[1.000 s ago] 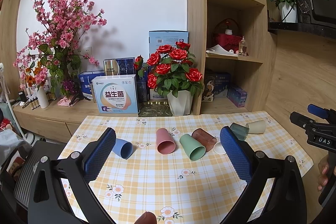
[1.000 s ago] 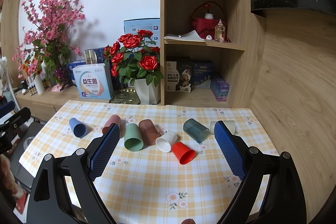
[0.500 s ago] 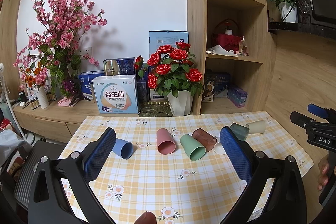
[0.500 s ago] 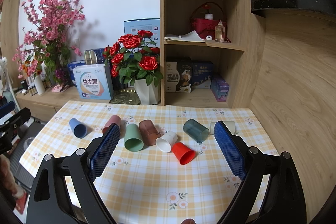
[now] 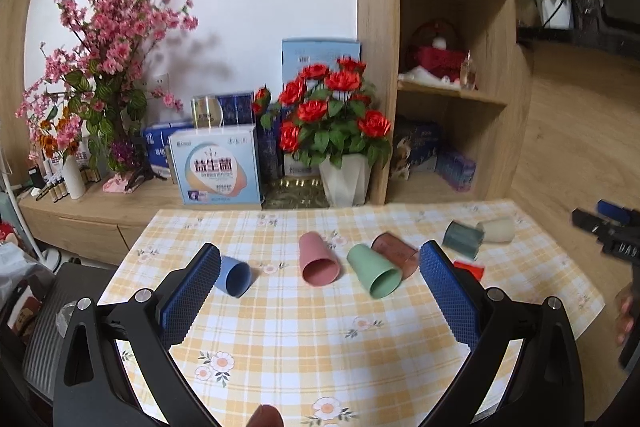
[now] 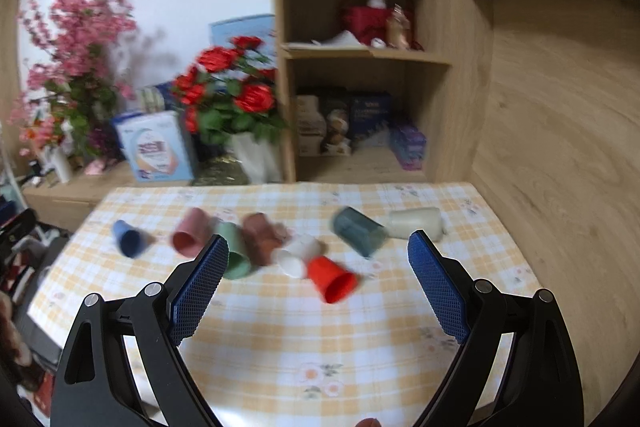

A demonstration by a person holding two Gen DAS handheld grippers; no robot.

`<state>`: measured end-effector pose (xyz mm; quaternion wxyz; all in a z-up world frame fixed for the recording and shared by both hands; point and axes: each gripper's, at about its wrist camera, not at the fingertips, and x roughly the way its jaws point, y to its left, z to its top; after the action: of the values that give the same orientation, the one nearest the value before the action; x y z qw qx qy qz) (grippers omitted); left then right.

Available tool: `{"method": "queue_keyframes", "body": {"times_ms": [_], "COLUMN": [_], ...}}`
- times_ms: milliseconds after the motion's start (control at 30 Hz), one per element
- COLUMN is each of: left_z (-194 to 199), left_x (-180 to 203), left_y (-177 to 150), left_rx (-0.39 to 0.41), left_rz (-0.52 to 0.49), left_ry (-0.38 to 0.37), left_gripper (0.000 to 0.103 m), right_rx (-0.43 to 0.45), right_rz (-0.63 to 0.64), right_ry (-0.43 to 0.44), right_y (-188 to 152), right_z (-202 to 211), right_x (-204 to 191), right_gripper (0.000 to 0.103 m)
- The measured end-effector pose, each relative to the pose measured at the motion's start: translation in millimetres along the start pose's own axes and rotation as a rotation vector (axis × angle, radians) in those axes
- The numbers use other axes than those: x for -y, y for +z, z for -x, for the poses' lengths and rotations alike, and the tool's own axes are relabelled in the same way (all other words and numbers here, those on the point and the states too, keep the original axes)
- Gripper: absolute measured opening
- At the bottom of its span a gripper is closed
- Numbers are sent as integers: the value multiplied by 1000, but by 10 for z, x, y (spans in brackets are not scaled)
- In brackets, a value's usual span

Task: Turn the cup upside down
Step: 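Move the right gripper to the beige cup and close around it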

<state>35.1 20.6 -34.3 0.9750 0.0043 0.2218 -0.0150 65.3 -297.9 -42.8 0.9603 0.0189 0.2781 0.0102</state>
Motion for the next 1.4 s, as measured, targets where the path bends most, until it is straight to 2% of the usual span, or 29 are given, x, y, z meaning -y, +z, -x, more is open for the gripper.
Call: {"method": "queue_keyframes", "body": {"times_ms": [67, 200, 333, 433, 500, 667, 933, 1033, 1267, 1400], "left_z": [-181, -418, -662, -799, -883, -1091, -1386, -1499, -1694, -1771], "left_x": [-59, -131, -190, -224, -236, -241, -235, -241, -295, -297], "left_y": [-50, -109, -127, -114, -104, -78, -50, -50, -96, -125], "left_rx": [-33, -38, -57, -60, -65, -89, -125, -139, -178, -193], "left_rz": [17, 19, 28, 45, 59, 85, 109, 116, 121, 116], "left_ry": [7, 26, 19, 28, 27, 30, 102, 150, 173, 173], "left_gripper": [97, 97, 97, 97, 97, 97, 97, 97, 97, 97], "right_rx": [-17, -59, -141, -206, -299, -449, -548, -634, -716, -750], "right_rz": [-4, 49, 102, 215, 278, 394, 606, 647, 783, 815], "right_ry": [-31, -97, -90, -87, -39, -17, -9, 28, 4, 25], "right_y": [-11, -37, -50, -50, -73, -157, -96, -75, -10, 25], "right_z": [-113, -389, -754, -1112, -1455, -2140, -2959, -3296, -3846, -4039], "right_x": [167, 522, 772, 874, 975, 1183, 1251, 1276, 1255, 1226], "right_gripper": [88, 88, 88, 88, 88, 88, 88, 88, 88, 88]}}
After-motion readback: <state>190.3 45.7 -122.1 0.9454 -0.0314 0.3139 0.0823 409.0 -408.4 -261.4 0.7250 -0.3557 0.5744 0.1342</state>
